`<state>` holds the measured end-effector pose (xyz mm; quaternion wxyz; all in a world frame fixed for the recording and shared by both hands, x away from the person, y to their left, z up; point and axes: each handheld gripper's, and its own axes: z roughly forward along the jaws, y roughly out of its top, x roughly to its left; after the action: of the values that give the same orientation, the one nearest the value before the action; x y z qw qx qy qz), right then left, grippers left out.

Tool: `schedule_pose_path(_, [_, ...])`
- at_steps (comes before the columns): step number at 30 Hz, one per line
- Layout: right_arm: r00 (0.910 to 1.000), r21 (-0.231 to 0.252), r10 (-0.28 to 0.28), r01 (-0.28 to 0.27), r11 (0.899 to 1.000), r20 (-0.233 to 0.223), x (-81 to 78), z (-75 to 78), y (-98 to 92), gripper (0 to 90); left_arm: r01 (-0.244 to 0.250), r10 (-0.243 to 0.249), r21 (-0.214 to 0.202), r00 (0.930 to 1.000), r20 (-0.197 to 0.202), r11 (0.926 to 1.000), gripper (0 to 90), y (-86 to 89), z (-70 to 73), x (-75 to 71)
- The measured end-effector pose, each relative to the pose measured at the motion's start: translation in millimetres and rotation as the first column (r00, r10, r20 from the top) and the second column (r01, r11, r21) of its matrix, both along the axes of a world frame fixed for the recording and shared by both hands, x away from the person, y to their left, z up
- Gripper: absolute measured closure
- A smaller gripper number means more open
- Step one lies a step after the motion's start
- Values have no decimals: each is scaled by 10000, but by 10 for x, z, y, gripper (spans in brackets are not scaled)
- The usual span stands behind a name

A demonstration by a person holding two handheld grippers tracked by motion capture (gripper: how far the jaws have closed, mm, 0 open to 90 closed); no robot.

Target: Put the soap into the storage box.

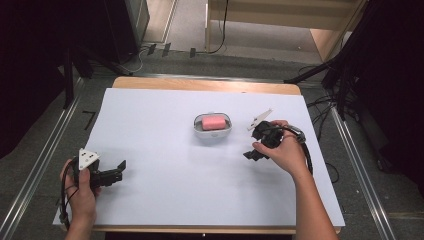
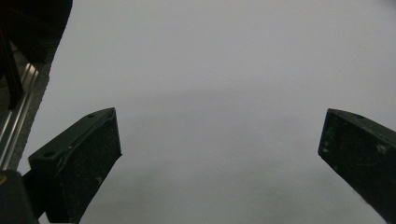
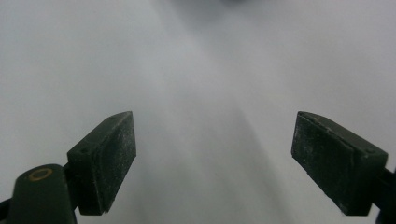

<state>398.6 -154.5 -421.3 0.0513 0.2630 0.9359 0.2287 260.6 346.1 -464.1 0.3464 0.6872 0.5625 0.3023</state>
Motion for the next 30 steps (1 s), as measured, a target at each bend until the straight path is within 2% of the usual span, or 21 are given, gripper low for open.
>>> schedule_pose_path(7, [9980, 196, -555, 549, 9983, 299, -78, -53, -139, 132, 13, -13, 16, 10000, -1, 10000, 0, -1, -1, 1])
schedule_pose_path(8, [9956, 284, -852, 841, 9961, 396, -114, -75, -189, 117, 19, -19, 9, 10000, 6, 10000, 0, -1, -2, 1])
schedule_pose_path(13, [9903, 569, -1276, 1245, 9906, 547, -188, -130, -315, 80, 17, -17, 22, 10000, 7, 10000, 0, -2, -2, 1])
schedule_pose_path(15, [9871, 853, -1464, 1407, 9864, 642, -225, -148, -376, 80, 23, -23, 28, 10000, 11, 10000, 0, -2, -2, 1])
schedule_pose_path(21, [9784, 1195, -1960, 1873, 9750, 655, -310, -198, -524, 62, 5, -5, 21, 10000, 37, 10000, 0, -5, -4, 0])
schedule_pose_path(22, [9726, 1374, -2203, 2088, 9683, 743, -355, -222, -591, 55, -4, 3, 39, 10000, 27, 10000, 0, -6, -3, -1])
schedule_pose_path(24, [9689, 1533, -2351, 2215, 9630, 767, -389, -241, -647, 53, -12, 12, 56, 10000, 26, 10000, 0, -7, -2, -1])
schedule_pose_path(30, [9465, 2060, -3077, 2834, 9366, 968, -516, -313, -833, 51, -1, 0, 88, 10000, 5, 10000, 0, -7, -1, -2])
